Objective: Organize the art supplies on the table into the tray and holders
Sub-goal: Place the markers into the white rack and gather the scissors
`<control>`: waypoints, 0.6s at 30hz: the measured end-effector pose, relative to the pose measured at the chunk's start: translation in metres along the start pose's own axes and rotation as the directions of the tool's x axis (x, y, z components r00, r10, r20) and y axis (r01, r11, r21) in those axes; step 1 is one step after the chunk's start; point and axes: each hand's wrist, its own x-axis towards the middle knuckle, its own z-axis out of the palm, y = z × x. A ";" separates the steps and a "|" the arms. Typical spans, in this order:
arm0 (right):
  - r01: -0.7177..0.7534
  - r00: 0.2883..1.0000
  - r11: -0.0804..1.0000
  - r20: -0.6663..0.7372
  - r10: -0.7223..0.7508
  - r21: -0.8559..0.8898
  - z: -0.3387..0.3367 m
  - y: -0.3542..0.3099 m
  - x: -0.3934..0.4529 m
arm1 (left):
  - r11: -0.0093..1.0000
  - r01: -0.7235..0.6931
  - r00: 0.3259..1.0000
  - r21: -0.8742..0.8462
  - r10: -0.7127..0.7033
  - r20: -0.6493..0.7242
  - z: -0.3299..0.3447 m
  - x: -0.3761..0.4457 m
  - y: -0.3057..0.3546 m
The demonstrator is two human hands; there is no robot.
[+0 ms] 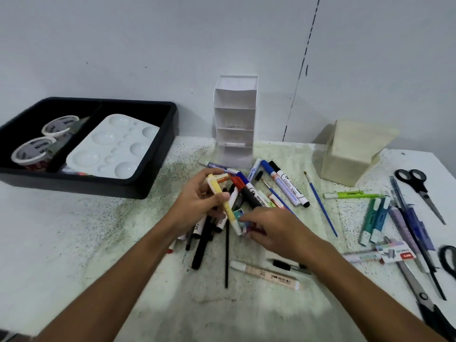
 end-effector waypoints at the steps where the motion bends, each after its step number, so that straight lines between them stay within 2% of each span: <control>1: -0.016 1.000 0.998 -0.025 0.018 0.064 -0.004 0.000 0.001 | 1.000 -0.004 1.000 -0.001 0.004 0.013 -0.001 0.002 0.001; 3: -0.072 0.994 0.972 -0.060 0.087 0.223 -0.014 0.000 0.008 | 1.000 -0.006 1.000 -0.010 0.006 0.031 -0.003 0.007 0.004; 5: -0.156 0.980 0.883 -0.043 0.195 0.443 -0.024 0.002 0.014 | 1.000 -0.024 0.999 0.016 0.024 0.030 -0.003 0.013 0.008; 8: -0.236 0.958 0.580 0.086 0.275 0.780 -0.035 0.011 0.021 | 0.993 -0.073 0.997 0.097 0.073 0.009 -0.005 0.021 0.012; 11: -0.240 0.945 0.269 0.161 0.286 0.933 -0.040 0.018 0.025 | 0.988 -0.095 0.995 0.120 0.096 -0.003 -0.008 0.027 0.016; 13: -0.199 0.947 0.101 0.165 0.276 0.975 -0.044 0.019 0.028 | 0.990 -0.097 0.995 0.107 0.096 0.012 -0.009 0.029 0.022; 15: -0.167 0.954 0.065 0.145 0.262 0.984 -0.049 0.019 0.030 | 0.993 -0.092 0.995 0.071 0.090 0.036 -0.011 0.031 0.029; 18: -0.137 0.956 0.198 0.077 0.284 0.971 -0.059 0.016 0.035 | 0.997 -0.073 0.995 -0.011 0.073 0.073 -0.015 0.032 0.045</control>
